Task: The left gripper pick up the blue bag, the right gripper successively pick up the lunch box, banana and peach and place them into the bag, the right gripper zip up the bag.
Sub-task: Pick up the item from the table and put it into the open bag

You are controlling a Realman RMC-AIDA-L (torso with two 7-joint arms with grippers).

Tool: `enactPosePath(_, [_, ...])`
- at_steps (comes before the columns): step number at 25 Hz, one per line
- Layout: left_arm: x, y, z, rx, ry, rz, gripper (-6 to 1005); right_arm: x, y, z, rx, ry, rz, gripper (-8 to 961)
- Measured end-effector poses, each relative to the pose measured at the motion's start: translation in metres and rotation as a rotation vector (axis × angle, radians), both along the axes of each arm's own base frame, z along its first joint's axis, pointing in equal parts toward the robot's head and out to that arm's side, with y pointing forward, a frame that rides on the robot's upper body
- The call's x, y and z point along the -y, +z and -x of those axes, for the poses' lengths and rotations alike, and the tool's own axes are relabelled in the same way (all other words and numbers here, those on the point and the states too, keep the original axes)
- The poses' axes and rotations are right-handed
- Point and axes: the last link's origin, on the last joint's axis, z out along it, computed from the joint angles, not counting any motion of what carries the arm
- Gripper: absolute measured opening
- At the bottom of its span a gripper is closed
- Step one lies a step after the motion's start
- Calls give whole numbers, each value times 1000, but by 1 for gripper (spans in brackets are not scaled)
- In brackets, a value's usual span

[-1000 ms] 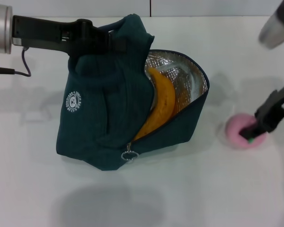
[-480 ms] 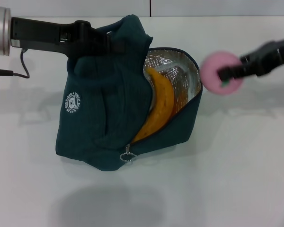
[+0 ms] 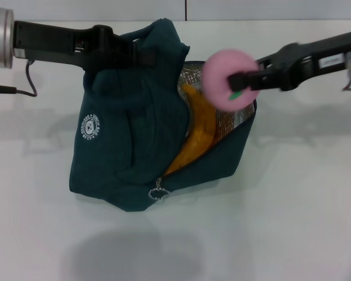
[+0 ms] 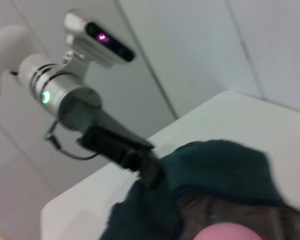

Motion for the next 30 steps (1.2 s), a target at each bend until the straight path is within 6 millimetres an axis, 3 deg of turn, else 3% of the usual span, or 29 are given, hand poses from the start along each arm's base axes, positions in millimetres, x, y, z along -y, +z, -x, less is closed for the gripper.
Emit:
enactPosePath(8, [1, 0, 1, 1, 1, 1, 36, -1, -41, 4, 57, 45, 38, 160])
enactPosePath(16, [1, 0, 0, 2, -1, 2, 36, 6, -53, 10, 75, 142, 48, 105])
enactPosePath(21, [1, 0, 1, 2, -1, 2, 36, 10, -52, 8, 41, 166, 42, 235])
enactPosePath(26, [1, 0, 1, 2, -1, 2, 36, 10, -49, 4, 25, 165, 25, 456])
enactPosePath(30, [1, 0, 1, 2, 1, 1, 36, 9, -45, 1, 7, 158, 6, 571])
